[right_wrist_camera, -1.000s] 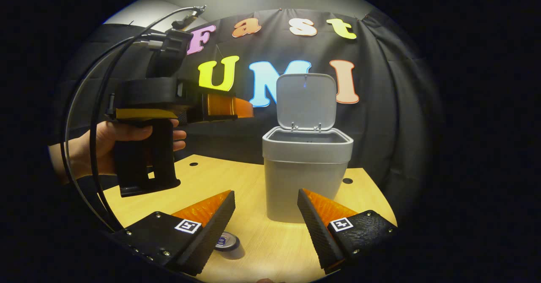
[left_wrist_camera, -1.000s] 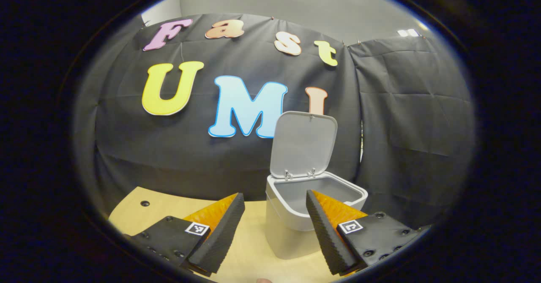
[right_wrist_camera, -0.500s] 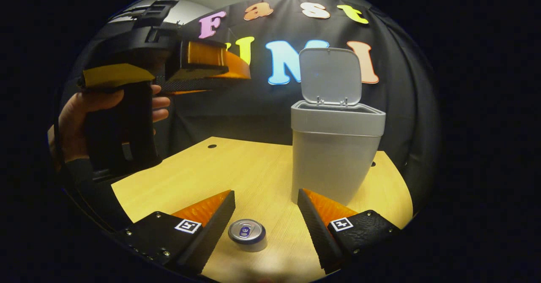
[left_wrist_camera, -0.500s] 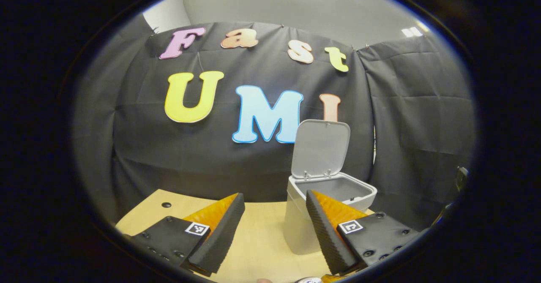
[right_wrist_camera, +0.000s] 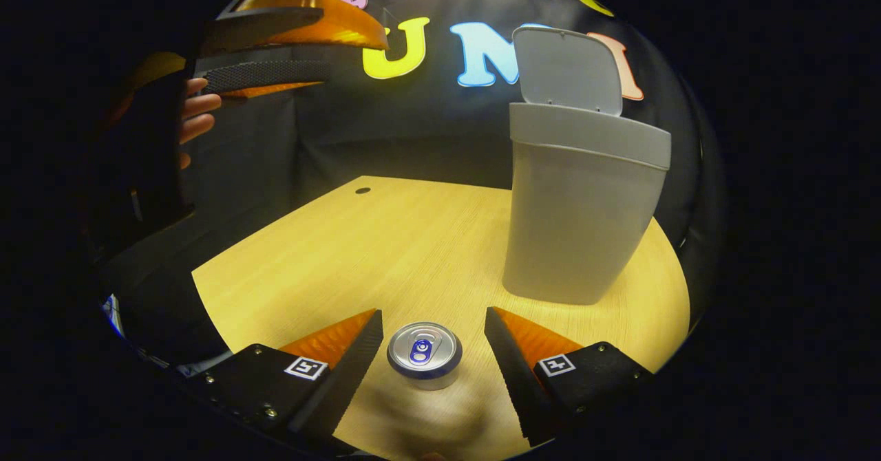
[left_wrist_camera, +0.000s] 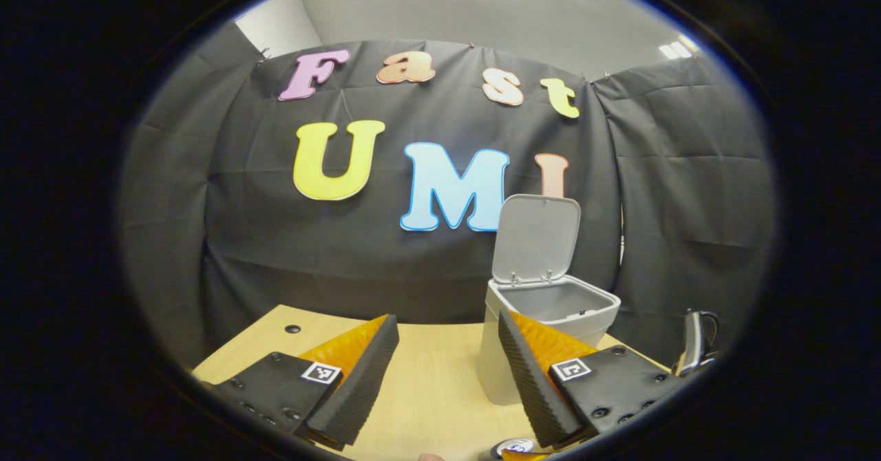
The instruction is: Press the lid of the desktop garbage bin to open it, pick up the crumpled paper on the desktop and throw it into the bin, then pick up the pop can on the desktop and drop it into the bin, and finally close the garbage bin lid.
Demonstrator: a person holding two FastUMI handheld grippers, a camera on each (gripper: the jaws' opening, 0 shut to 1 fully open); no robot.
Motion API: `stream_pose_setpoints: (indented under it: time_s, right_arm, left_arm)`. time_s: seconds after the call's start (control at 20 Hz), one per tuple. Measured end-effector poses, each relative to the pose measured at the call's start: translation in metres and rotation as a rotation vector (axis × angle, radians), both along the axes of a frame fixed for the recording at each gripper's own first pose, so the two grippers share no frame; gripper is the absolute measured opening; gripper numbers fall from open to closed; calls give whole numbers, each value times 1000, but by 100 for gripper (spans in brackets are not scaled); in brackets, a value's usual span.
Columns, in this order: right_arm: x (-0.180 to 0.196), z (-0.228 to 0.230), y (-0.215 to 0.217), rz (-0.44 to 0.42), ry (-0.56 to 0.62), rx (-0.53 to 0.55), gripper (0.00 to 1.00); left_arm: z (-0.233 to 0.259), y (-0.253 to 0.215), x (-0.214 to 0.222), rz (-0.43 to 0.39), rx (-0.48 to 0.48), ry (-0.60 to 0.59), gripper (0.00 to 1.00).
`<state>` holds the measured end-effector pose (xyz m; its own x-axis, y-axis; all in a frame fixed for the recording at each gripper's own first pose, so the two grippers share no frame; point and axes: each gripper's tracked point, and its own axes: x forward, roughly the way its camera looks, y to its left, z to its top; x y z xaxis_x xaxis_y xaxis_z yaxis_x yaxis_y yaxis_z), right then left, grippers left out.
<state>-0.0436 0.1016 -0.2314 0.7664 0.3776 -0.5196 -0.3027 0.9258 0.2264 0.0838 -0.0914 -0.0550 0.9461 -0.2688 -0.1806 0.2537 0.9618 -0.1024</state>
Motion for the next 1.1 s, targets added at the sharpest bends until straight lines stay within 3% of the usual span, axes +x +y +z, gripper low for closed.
stream_pose_setpoints:
  time_s: [0.55,0.6,0.65,0.75,0.8,0.95,1.0,1.1]
  right_arm:
    - [-9,-44,16,57,135,-33,96]
    - [-10,-47,15,61,135,-41,95]
    - [-11,-49,15,64,134,-48,95]
    - [-11,-53,17,70,132,-54,95]
    - [-12,-52,17,73,131,-53,90]
    - [-11,-54,17,74,126,-57,86]
    - [-10,-53,17,71,122,-58,86]
    - [-10,-51,15,59,113,-56,84]
  left_arm:
    - [-15,23,-24,47,8,34,100]
    - [-14,26,-25,50,6,34,95]
    - [-14,27,-26,53,6,37,100]
    - [-14,31,-27,59,4,37,100]
    - [-15,31,-27,60,1,38,100]
    - [-19,32,-27,63,3,44,100]
    - [-18,33,-26,62,2,45,95]
    - [-18,32,-24,59,1,45,100]
